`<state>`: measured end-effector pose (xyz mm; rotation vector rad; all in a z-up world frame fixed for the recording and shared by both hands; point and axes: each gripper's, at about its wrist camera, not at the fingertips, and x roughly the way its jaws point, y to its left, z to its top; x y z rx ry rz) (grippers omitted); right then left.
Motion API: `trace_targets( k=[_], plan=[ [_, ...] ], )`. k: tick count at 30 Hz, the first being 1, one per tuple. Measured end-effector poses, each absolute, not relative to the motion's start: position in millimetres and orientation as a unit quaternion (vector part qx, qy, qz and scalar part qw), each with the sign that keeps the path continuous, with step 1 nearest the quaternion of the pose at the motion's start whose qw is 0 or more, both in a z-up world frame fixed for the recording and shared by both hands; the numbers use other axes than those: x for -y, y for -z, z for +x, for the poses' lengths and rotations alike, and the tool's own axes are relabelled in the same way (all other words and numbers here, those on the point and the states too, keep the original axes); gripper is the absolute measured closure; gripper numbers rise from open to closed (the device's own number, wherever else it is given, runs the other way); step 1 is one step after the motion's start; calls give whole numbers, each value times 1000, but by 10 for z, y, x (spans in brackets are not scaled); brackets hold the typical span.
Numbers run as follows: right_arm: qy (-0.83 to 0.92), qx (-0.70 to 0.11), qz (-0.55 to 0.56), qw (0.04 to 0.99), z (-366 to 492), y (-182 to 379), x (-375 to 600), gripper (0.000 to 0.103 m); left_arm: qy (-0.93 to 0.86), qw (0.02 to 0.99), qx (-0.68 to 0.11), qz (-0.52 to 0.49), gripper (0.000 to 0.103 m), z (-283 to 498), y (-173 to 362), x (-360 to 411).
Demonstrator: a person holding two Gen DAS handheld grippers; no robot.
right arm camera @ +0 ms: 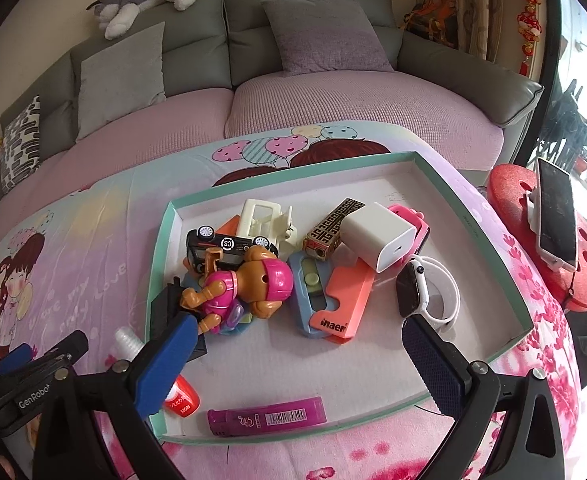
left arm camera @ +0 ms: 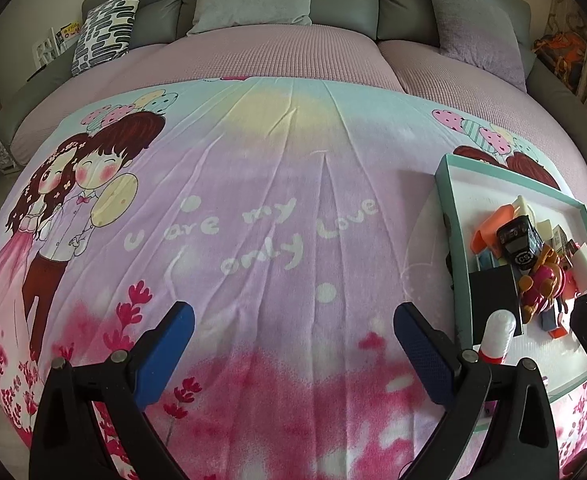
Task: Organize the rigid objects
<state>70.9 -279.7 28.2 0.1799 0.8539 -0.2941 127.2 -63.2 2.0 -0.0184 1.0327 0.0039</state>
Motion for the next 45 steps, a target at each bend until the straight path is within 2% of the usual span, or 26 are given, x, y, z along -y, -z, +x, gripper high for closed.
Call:
trace_targets(
  k=[14, 31, 45],
  plan=[
    [115, -399, 51, 908, 259, -253, 2392, 0, -13, 877, -478, 54, 3, 660, 1, 474],
    [133, -383, 70, 911, -94, -282, 2357, 0, -12, 893, -449, 38, 3, 352, -247, 342],
    [127, -366, 60, 920, -140, -312, 2290, 0, -20, 894, -446, 47, 3, 300, -230, 331]
  ],
)
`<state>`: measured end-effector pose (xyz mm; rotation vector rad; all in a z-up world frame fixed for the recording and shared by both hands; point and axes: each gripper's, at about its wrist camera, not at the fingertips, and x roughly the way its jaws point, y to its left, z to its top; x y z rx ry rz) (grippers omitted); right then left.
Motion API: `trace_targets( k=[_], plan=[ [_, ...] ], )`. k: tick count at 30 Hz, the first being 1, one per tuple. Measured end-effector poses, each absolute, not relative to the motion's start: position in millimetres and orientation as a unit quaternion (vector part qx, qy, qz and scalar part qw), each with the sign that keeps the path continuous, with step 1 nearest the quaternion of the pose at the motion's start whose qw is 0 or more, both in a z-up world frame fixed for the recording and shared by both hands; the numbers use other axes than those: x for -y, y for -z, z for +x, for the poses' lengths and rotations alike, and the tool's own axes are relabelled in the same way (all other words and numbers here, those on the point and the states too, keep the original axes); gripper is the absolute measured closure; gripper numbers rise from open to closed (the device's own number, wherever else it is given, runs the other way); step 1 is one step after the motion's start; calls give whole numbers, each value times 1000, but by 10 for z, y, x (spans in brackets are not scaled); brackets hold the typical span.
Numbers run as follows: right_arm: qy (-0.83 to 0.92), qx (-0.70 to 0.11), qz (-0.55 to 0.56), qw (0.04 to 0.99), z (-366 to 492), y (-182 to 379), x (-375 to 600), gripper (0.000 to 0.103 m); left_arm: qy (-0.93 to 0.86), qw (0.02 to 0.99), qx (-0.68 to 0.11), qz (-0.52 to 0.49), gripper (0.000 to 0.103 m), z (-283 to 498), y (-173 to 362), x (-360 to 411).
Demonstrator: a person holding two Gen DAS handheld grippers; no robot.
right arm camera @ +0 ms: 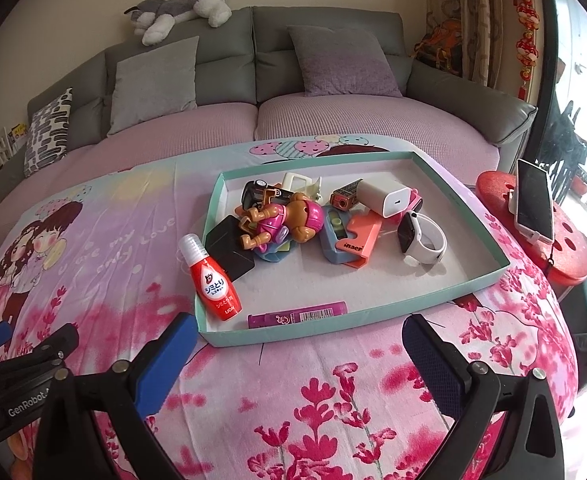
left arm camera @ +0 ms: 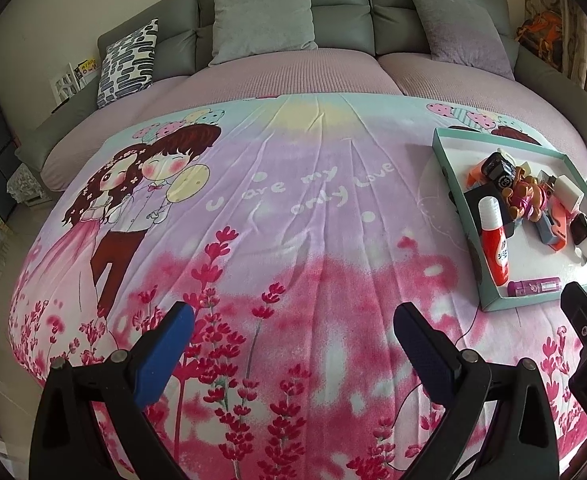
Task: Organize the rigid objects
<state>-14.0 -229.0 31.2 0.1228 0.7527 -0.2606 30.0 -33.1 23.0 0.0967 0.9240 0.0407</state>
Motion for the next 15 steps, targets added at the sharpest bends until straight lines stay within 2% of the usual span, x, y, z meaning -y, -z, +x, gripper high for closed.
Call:
trace_targets(
  k=[15],
  plan=[
    [128, -360, 48, 923, -135, -287, 2240, 0, -18, 893, -446, 47, 3, 330, -174, 331]
  ],
)
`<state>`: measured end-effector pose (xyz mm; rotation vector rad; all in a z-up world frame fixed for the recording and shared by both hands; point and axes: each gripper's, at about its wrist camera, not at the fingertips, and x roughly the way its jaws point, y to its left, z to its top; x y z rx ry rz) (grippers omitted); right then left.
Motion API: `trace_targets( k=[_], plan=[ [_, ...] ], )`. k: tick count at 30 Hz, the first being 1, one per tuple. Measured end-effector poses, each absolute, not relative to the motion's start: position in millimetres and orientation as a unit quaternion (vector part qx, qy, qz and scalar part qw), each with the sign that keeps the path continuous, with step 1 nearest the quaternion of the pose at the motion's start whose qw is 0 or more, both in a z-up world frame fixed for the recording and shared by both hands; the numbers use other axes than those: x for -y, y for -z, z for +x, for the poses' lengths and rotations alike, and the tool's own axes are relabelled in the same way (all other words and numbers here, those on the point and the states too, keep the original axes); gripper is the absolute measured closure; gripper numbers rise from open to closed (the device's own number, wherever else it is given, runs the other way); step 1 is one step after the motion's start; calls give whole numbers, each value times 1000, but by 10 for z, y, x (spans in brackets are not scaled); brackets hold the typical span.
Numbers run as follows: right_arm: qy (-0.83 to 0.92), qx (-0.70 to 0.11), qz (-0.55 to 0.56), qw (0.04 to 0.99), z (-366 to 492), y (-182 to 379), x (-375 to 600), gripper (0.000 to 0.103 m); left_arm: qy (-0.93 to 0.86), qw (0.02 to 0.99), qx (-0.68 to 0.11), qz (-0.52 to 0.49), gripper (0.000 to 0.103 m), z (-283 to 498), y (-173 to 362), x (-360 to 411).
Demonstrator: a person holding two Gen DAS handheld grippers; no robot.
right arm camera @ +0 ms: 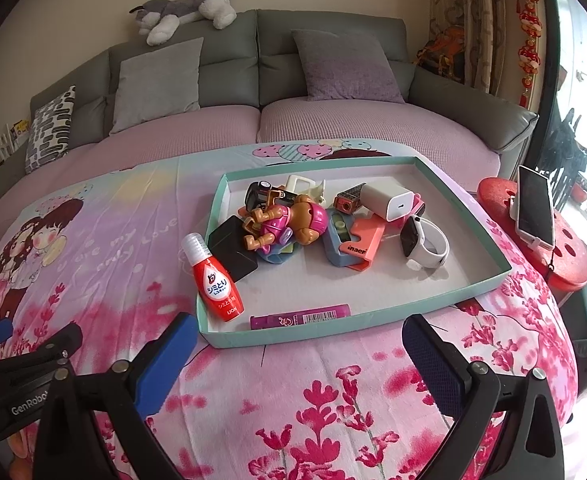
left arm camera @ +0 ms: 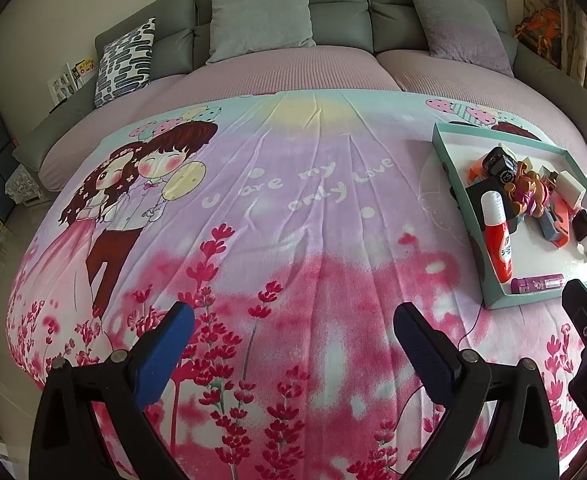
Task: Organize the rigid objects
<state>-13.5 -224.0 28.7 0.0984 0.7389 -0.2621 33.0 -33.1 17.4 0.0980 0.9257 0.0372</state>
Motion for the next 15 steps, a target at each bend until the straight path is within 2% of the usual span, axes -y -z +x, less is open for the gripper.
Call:
trace_targets(
  k=[15],
  plan=[
    [130, -364, 48, 921, -125, -232, 2254, 0, -21, 899, -434, 54, 3, 305, -180, 356]
  ],
)
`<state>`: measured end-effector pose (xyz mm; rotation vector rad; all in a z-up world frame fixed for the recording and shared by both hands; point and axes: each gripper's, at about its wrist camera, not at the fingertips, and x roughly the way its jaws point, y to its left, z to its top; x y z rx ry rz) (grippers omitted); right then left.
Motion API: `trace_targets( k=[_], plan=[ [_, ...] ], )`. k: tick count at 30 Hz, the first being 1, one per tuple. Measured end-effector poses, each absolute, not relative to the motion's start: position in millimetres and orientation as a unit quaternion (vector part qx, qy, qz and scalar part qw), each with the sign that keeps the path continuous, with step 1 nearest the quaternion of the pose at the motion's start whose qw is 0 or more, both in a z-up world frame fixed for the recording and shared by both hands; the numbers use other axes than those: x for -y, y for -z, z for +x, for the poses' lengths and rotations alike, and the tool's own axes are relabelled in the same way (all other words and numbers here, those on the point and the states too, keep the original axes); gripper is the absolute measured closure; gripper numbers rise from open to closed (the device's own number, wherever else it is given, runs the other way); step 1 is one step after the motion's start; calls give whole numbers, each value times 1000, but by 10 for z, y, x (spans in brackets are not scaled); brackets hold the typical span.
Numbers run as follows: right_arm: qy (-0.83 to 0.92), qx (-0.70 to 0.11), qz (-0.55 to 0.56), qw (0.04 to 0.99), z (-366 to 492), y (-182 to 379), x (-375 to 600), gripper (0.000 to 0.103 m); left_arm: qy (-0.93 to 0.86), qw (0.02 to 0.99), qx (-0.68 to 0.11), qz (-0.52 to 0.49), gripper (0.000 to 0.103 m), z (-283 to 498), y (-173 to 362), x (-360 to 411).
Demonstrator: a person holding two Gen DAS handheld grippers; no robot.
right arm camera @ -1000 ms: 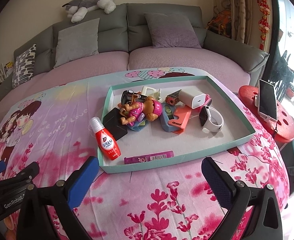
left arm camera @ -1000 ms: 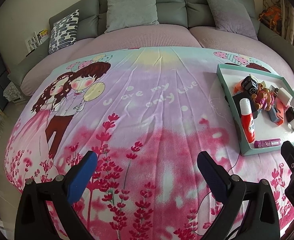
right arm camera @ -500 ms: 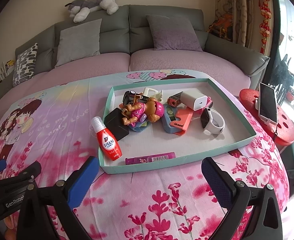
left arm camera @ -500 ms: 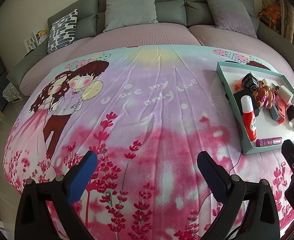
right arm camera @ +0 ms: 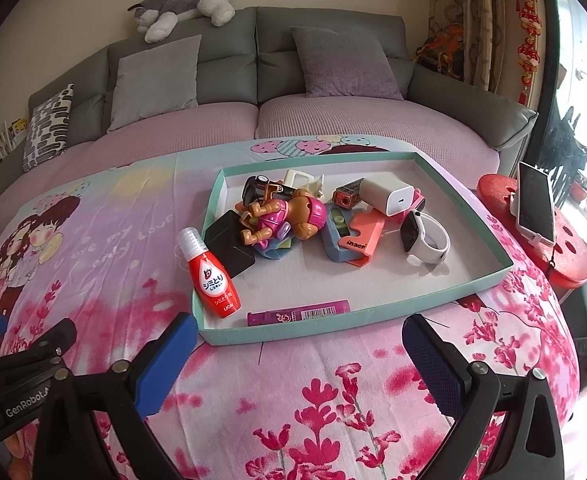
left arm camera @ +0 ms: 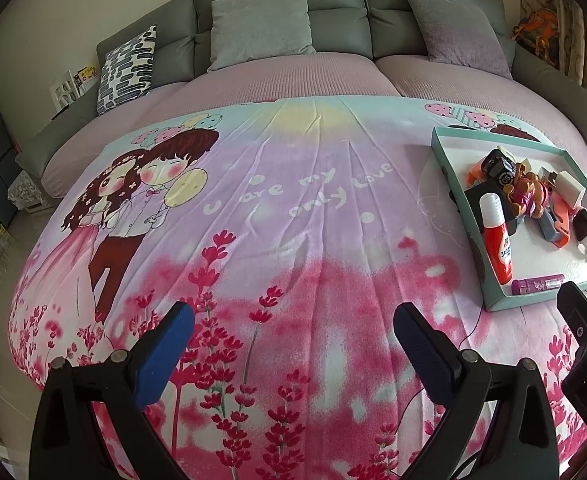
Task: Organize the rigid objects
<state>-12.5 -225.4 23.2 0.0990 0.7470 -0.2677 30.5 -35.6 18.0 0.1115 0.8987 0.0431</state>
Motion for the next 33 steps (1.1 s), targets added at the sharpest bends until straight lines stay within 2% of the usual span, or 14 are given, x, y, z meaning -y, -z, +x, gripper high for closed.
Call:
trace_targets(
  k=[33],
  plan=[
    [141, -361, 43, 921, -110, -152, 2239, 0, -14, 901, -431, 52, 3, 312, -53, 355]
  ],
)
